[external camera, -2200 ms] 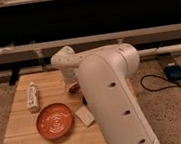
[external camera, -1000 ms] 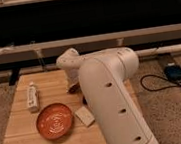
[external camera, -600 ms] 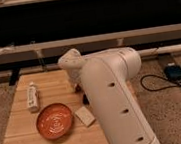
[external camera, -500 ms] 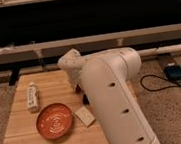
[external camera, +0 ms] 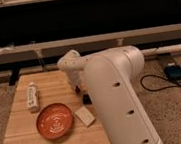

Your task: Place the pepper on the white sponge

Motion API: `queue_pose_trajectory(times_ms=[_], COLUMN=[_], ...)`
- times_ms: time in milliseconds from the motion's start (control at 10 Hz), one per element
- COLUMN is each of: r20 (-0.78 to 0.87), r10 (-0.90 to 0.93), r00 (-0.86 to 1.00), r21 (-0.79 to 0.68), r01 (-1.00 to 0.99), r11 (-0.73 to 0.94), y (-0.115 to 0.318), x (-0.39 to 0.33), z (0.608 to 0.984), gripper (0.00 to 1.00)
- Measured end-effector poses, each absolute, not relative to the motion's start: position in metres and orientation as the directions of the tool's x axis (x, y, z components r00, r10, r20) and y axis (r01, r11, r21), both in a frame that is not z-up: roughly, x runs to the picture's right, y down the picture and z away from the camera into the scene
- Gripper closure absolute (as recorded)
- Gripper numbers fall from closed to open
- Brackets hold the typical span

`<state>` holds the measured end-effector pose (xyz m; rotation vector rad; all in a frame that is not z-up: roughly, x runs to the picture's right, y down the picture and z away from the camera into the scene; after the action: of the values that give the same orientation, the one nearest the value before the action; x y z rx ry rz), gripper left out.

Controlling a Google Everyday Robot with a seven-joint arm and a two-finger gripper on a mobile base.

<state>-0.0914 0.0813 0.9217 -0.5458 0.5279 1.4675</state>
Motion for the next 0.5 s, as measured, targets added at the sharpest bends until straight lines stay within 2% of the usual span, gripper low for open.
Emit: queue_pose_trajectory(times_ms=[500], r20=[-0.601], r10=[0.777], r00=[0.190], r21=[-0.147], r01=[-0.981], r11=[0.127], y=[0.097], x=[-0.120], z=[0.854], gripper=[1.00])
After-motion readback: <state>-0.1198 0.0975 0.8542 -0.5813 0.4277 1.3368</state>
